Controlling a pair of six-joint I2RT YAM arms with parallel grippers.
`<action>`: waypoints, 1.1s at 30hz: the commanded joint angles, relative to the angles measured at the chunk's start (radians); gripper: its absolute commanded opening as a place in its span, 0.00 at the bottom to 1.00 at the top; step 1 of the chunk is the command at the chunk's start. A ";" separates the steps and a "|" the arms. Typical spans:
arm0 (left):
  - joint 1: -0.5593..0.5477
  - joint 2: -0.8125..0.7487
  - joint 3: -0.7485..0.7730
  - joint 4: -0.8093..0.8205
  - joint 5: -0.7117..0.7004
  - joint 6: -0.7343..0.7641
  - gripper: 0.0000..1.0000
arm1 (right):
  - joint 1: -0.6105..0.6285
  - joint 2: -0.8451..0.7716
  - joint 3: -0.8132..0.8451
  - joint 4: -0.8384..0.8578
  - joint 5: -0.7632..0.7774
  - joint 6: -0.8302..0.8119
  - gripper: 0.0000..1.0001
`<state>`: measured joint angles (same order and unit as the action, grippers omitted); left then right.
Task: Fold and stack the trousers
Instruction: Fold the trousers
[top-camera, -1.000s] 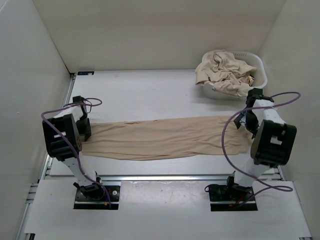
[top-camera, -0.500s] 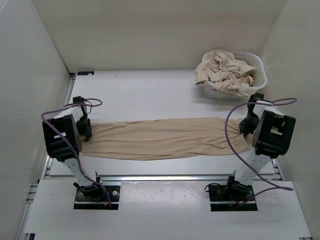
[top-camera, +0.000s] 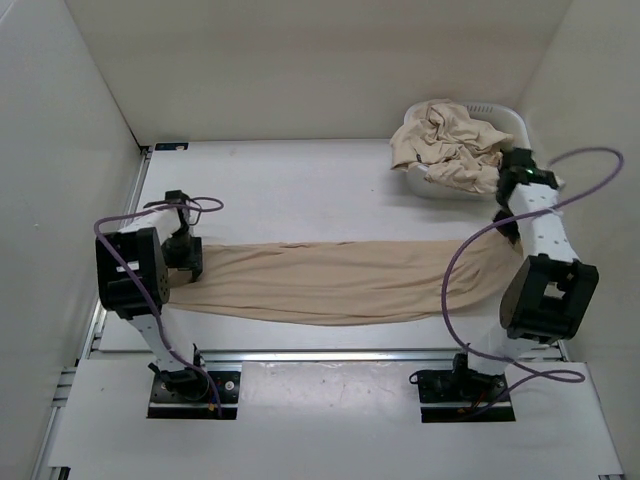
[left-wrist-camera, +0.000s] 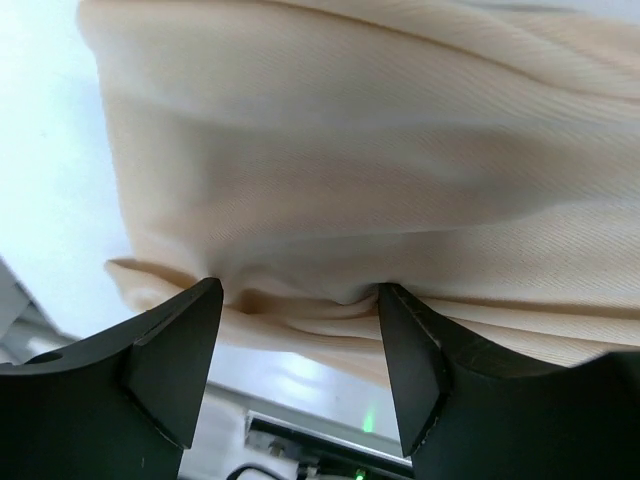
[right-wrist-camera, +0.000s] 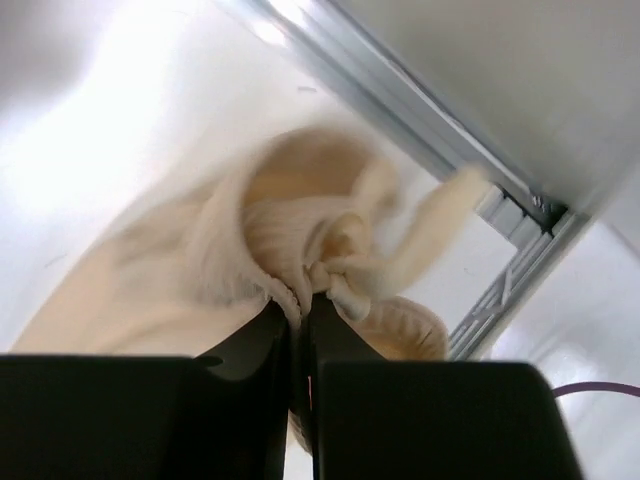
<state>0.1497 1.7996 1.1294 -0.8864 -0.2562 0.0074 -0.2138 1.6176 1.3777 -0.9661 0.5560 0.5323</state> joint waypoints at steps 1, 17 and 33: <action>-0.048 0.023 -0.034 0.040 -0.050 -0.007 0.75 | 0.310 -0.029 0.133 -0.172 0.209 0.093 0.00; -0.133 0.139 0.026 0.058 -0.061 -0.007 0.75 | 1.215 0.255 0.431 -0.287 0.223 0.713 0.00; -0.153 0.139 0.026 0.049 -0.061 -0.007 0.75 | 1.370 0.551 0.619 -0.048 -0.010 0.259 0.65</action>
<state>0.0040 1.8893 1.1931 -0.9565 -0.4122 0.0422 1.0973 2.1693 1.9198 -1.1416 0.6502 1.0412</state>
